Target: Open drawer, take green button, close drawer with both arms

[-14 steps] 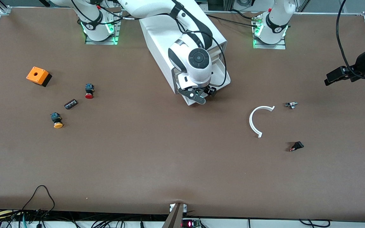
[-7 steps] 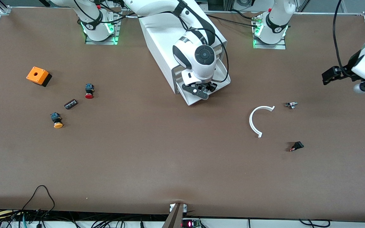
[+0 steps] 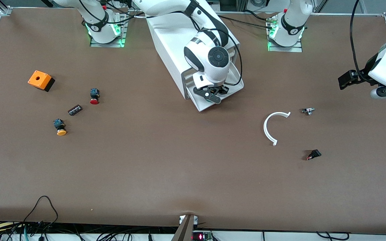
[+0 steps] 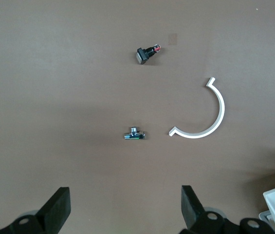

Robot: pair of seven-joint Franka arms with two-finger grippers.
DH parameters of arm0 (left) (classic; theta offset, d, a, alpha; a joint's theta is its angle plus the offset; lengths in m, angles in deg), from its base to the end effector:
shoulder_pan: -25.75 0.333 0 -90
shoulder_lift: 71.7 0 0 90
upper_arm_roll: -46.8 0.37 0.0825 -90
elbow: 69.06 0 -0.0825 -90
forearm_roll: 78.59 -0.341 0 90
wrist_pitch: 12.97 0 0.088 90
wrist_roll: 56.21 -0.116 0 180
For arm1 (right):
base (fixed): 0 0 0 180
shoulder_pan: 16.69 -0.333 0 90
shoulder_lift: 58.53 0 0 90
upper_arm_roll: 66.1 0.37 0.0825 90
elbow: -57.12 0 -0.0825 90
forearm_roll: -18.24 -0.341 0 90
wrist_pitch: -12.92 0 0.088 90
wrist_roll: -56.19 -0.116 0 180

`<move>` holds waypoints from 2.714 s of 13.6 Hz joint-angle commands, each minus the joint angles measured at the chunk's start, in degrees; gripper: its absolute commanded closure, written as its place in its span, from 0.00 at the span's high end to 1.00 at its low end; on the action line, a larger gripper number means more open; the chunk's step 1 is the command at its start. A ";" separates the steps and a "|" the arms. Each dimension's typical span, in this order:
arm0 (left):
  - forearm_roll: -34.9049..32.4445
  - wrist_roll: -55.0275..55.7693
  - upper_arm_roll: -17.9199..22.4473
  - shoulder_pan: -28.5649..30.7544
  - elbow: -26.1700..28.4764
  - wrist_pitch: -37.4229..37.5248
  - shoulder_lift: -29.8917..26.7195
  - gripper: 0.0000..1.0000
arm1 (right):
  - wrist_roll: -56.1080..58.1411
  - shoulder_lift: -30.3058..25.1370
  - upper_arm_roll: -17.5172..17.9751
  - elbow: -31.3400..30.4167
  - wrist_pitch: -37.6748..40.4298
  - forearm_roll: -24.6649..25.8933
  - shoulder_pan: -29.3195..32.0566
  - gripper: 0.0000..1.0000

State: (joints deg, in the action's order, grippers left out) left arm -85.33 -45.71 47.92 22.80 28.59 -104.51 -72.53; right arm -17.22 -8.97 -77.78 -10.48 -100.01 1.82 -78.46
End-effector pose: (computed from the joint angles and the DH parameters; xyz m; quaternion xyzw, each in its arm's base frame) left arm 0.5027 -0.0026 0.6227 -0.9947 -0.0711 0.0394 0.0631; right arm 0.4292 0.6238 0.3133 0.9719 -0.2280 -0.0592 0.0006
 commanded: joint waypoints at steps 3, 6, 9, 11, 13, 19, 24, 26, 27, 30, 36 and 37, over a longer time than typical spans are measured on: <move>1.29 11.36 0.99 -5.12 0.17 -0.13 2.32 1.00 | 5.27 -2.09 -1.32 5.09 7.97 1.13 3.48 0.00; 5.51 16.12 5.20 -10.48 1.13 -3.71 4.95 1.00 | 15.89 -5.51 -0.97 5.63 12.63 0.51 9.09 0.00; 8.49 20.59 5.48 -13.47 2.28 -8.64 7.94 1.00 | 30.64 -9.47 -0.88 5.11 19.83 0.07 16.12 0.00; 10.08 25.16 5.39 -16.37 2.97 -11.71 10.40 1.00 | 40.83 -11.84 -1.14 2.05 23.54 0.24 20.35 0.00; 10.88 27.90 5.39 -19.19 7.70 -19.51 11.64 1.00 | 50.68 -14.30 -5.60 -5.58 21.89 0.95 20.89 0.00; 18.69 29.49 5.13 -24.81 14.66 -36.92 18.31 1.00 | 76.79 -15.72 -19.58 -22.46 10.13 0.95 20.89 0.00; 27.74 30.19 3.02 -29.04 15.55 -46.27 27.18 1.00 | 92.99 -15.54 -23.65 -32.50 -3.15 0.16 22.73 0.00; 29.42 30.54 1.27 -29.74 15.46 -46.62 29.21 1.00 | 96.07 -14.41 -23.56 -32.86 -5.27 -0.10 25.28 0.00; 29.77 31.76 0.30 -29.92 15.46 -46.54 29.57 1.00 | 96.17 -13.62 -23.56 -32.86 -6.33 -0.37 25.64 0.00; 29.86 37.99 -4.27 -30.01 15.38 -46.19 29.57 1.00 | 98.01 -11.51 -23.38 -33.30 -9.58 -2.38 26.69 0.00; 29.86 43.10 -8.76 -30.54 15.46 -45.66 29.57 1.00 | 100.65 -10.01 -23.29 -33.74 -11.08 -5.55 27.84 0.49; 29.86 43.72 -9.63 -30.62 15.46 -45.66 29.66 1.00 | 100.65 -10.01 -23.21 -33.65 -11.08 -5.55 27.84 0.62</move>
State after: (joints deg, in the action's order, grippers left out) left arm -56.74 -3.44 39.96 -7.38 44.31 -150.77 -42.71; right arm 81.81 -18.29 -101.54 -43.49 -110.21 -2.29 -51.10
